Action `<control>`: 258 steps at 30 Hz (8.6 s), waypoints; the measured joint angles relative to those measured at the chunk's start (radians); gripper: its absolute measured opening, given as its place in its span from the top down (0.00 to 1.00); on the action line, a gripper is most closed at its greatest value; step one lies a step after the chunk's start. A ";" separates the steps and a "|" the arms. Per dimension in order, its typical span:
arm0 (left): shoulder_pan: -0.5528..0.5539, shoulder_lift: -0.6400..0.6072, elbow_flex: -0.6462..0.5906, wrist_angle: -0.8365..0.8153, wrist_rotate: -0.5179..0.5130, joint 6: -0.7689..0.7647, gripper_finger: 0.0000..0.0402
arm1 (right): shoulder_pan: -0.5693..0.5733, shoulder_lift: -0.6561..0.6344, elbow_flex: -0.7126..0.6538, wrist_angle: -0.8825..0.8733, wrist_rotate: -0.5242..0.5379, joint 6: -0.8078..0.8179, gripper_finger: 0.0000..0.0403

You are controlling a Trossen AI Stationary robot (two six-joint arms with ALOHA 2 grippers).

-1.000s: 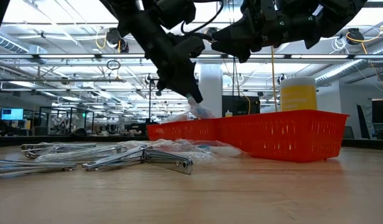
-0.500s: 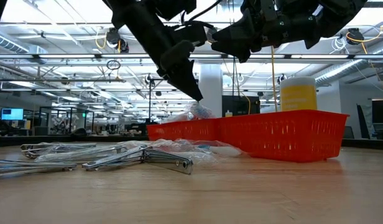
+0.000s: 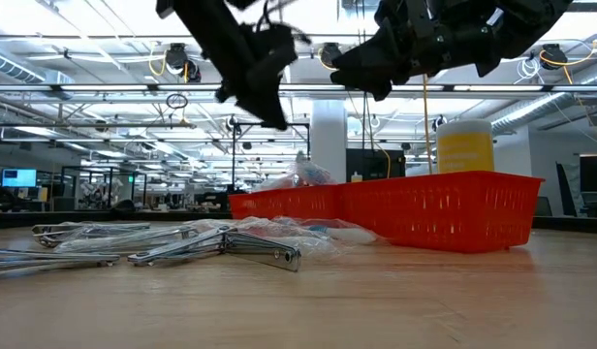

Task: Pick & Place Travel size toiletries
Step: Put the green toothbrush into the bottom middle red bin, then put the orange toothbrush into the bottom middle red bin

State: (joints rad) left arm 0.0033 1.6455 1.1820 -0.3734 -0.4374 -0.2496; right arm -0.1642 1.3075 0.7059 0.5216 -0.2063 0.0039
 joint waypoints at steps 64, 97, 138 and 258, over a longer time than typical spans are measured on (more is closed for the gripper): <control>0.036 -0.255 -0.003 -0.463 -0.319 -0.279 0.95 | -0.155 0.685 0.541 -0.419 -0.004 -0.474 0.81; 0.036 -0.255 -0.003 -0.469 -0.323 -0.279 0.95 | -0.061 0.599 0.542 -0.365 0.209 -0.575 0.95; 0.036 -0.255 -0.003 -0.498 -0.292 -0.264 0.95 | 0.035 0.339 0.357 -0.774 0.081 -0.392 0.64; -0.169 -0.215 -0.172 -0.327 0.147 0.244 0.88 | 0.179 0.455 0.399 -0.336 0.275 -0.252 0.64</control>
State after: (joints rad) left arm -0.1657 1.4303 1.0096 -0.7000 -0.2905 -0.0055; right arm 0.0151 1.7622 1.1050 0.1857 0.0690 -0.2482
